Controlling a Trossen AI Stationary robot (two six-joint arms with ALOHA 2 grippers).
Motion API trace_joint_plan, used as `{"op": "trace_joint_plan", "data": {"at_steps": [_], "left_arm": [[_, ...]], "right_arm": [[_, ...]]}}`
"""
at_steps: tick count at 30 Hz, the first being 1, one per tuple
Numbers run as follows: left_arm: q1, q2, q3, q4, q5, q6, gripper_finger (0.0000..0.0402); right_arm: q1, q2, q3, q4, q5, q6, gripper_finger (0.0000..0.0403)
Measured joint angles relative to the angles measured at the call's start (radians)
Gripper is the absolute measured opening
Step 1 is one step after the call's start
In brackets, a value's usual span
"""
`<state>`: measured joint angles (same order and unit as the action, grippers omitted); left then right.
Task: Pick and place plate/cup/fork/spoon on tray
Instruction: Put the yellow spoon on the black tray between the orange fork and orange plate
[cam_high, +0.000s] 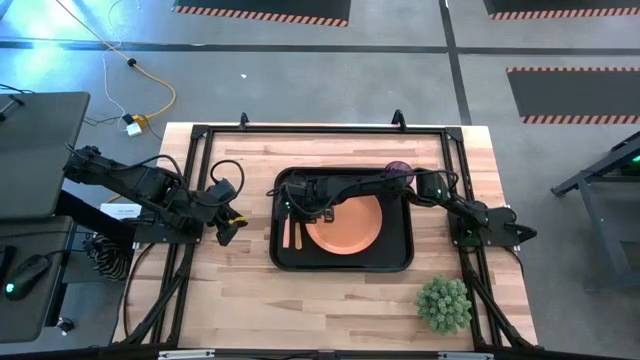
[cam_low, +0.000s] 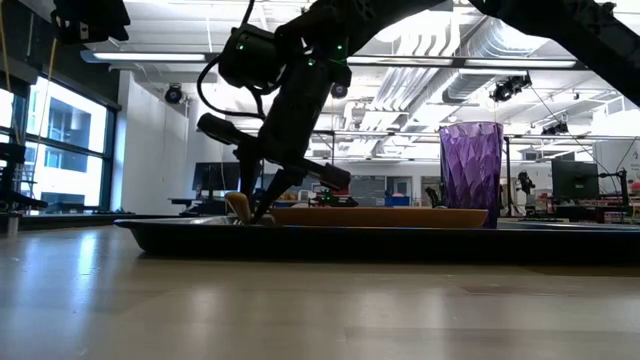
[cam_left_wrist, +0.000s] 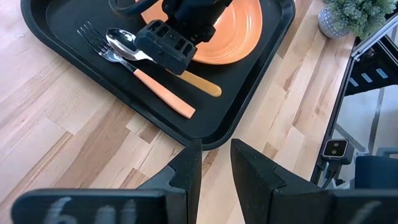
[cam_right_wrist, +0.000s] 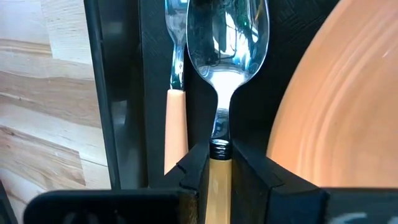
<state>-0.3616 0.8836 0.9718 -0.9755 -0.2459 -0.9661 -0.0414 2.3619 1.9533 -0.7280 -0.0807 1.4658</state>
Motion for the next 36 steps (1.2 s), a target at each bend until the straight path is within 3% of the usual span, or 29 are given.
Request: {"op": "trace_joint_plan", "data": {"at_steps": [23, 36], "left_arm": [[0.000, 0.000, 0.000, 0.000, 0.000, 0.000, 0.0076], [0.000, -0.004, 0.000, 0.000, 0.010, 0.000, 0.0076]], "right_arm": [[0.000, -0.001, 0.045, 0.008, 0.032, -0.021, 0.0071], [0.076, -0.002, 0.278, -0.275, 0.096, -0.192, 0.0071]]}}
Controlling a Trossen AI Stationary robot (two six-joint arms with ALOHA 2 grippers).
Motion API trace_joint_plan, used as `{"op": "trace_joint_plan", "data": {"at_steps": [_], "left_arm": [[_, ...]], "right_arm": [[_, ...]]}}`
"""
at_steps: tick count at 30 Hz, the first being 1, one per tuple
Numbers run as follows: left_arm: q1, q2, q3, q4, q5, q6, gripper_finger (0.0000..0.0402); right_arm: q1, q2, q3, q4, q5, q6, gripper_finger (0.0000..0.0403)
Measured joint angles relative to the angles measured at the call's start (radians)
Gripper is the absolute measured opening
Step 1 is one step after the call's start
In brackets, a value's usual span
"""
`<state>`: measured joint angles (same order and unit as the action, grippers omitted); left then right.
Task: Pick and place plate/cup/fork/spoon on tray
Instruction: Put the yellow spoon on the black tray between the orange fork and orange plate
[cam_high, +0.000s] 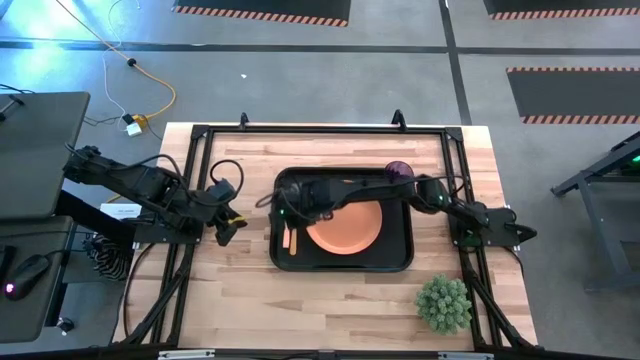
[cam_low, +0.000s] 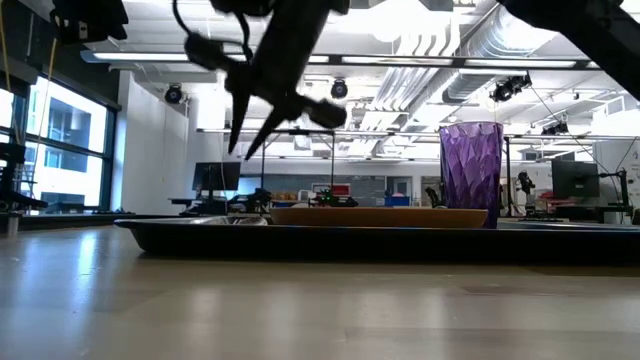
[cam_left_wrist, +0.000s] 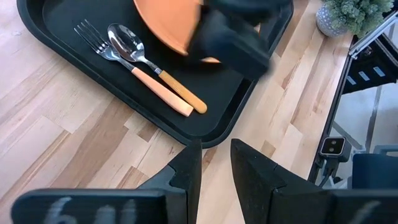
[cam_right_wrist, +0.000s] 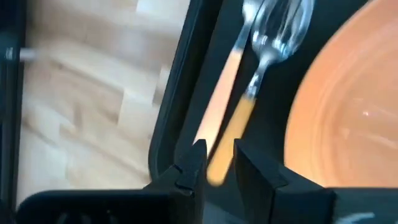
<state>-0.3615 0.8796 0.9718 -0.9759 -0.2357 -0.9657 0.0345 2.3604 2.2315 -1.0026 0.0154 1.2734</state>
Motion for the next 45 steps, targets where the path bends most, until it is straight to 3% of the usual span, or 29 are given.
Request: {"op": "trace_joint_plan", "data": {"at_steps": [7, 14, 23, 35, 45], "left_arm": [[0.000, -0.026, 0.000, -0.001, 0.000, 0.000, 0.0076], [0.000, -0.030, 0.000, -0.013, 0.000, 0.002, 0.0076], [0.001, -0.029, 0.000, -0.013, -0.001, 0.001, 0.0076], [0.001, -0.029, 0.000, -0.014, -0.002, -0.011, 0.0076], [0.000, -0.029, 0.000, -0.014, -0.003, -0.001, 0.0076]], "right_arm": [[0.088, -0.001, 0.014, -0.011, -0.009, 0.002, 0.0071], [0.171, 0.002, 0.013, -0.010, 0.069, -0.014, 0.0071], [0.173, 0.069, 0.012, 0.162, 0.032, -0.006, 0.0071], [0.173, 0.120, 0.012, 0.151, -0.001, 0.072, 0.0071], [0.200, 0.077, 0.012, 0.120, 0.026, 0.064, 0.0071]]}}
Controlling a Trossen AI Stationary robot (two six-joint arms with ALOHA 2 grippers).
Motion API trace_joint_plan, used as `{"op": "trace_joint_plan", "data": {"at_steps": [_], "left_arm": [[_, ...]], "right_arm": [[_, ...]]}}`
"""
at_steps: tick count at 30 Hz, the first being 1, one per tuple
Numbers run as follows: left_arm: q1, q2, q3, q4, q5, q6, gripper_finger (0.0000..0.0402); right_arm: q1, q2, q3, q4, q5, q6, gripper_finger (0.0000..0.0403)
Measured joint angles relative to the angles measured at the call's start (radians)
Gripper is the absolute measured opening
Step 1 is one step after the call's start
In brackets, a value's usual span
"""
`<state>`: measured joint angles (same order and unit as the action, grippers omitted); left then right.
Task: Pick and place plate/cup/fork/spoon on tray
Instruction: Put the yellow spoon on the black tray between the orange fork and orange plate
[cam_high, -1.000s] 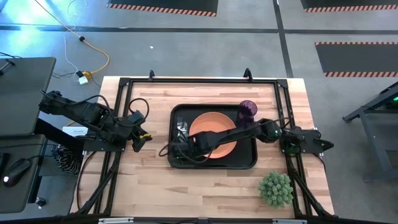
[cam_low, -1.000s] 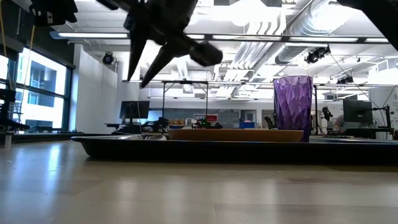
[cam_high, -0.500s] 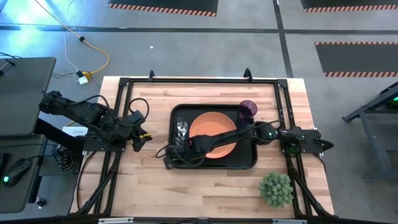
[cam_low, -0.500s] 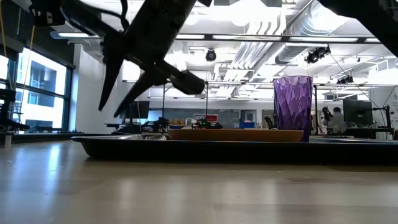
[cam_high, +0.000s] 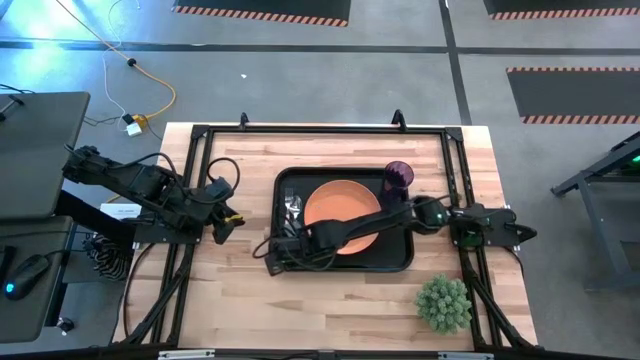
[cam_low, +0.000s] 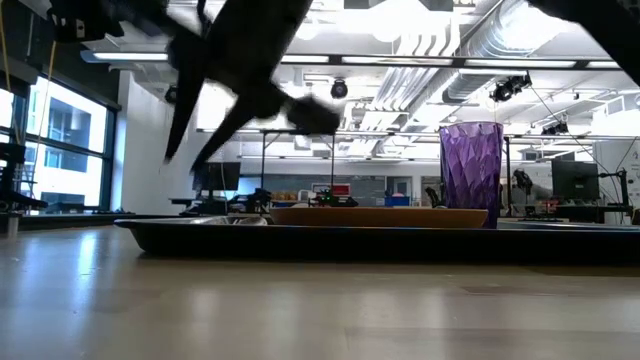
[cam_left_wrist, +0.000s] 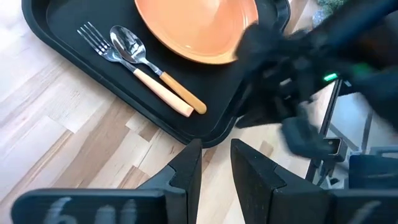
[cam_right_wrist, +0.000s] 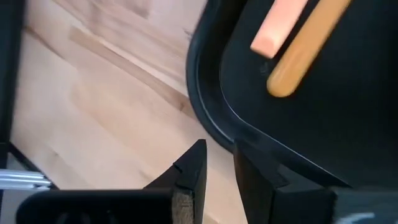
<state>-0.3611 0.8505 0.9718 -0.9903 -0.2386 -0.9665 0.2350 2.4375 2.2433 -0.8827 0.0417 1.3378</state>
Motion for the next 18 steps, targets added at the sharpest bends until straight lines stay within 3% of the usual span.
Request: {"op": "trace_joint_plan", "data": {"at_steps": [11, 18], "left_arm": [[0.000, 0.000, 0.000, -0.001, -0.060, 0.018, 0.0082], [0.000, 0.007, 0.000, 0.000, -0.097, 0.012, 0.0131]], "right_arm": [[0.023, -0.172, 0.000, -0.142, 0.197, -0.043, 0.0071], [0.024, -0.282, 0.000, -0.209, 0.280, -0.111, 0.0071]]}}
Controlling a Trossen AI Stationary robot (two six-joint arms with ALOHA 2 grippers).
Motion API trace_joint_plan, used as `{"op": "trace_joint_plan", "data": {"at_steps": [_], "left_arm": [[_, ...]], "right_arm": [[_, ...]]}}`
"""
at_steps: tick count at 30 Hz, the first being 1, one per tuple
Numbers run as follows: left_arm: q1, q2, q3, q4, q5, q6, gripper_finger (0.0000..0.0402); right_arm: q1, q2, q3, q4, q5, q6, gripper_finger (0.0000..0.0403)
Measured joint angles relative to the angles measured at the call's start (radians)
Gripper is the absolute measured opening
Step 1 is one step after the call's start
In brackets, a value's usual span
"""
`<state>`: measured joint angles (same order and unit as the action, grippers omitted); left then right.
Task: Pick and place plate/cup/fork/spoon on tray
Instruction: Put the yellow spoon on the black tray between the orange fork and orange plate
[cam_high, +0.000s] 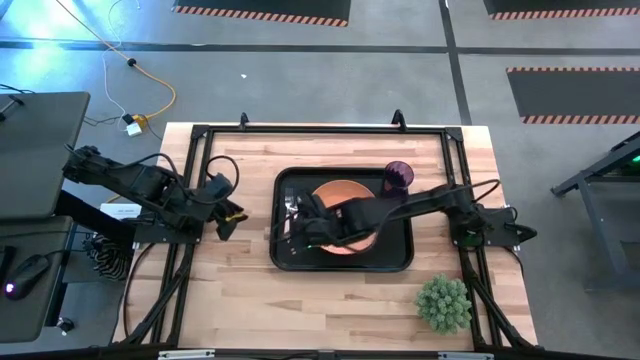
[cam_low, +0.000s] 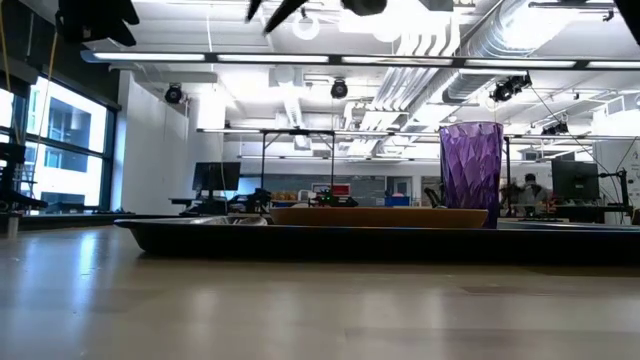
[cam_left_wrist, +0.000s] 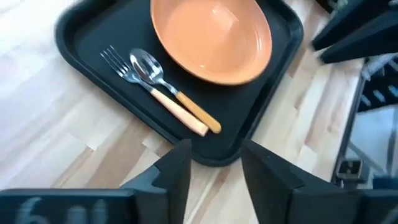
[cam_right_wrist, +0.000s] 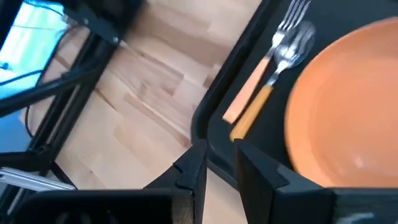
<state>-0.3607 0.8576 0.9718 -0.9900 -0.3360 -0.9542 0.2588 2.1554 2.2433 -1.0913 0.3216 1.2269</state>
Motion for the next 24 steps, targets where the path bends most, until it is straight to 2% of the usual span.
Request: {"op": "trace_joint_plan", "data": {"at_steps": [6, 14, 21, 24], "left_arm": [[0.000, 0.022, 0.000, 0.016, -0.035, -0.095, 0.0166], [-0.025, 0.104, 0.000, 0.084, -0.012, -0.141, 0.0162], [-0.060, 0.205, 0.000, 0.132, -0.004, -0.118, 0.0163], [-0.072, 0.253, 0.000, 0.135, -0.002, -0.152, 0.0163]], "right_arm": [[0.009, -0.113, 0.000, -0.055, 0.096, -0.047, 0.0071], [0.037, -0.237, 0.000, -0.075, 0.228, -0.084, 0.0071], [0.044, -0.313, 0.000, -0.157, 0.275, -0.094, 0.0071], [0.042, -0.347, 0.000, -0.170, 0.280, -0.134, 0.0071]]}}
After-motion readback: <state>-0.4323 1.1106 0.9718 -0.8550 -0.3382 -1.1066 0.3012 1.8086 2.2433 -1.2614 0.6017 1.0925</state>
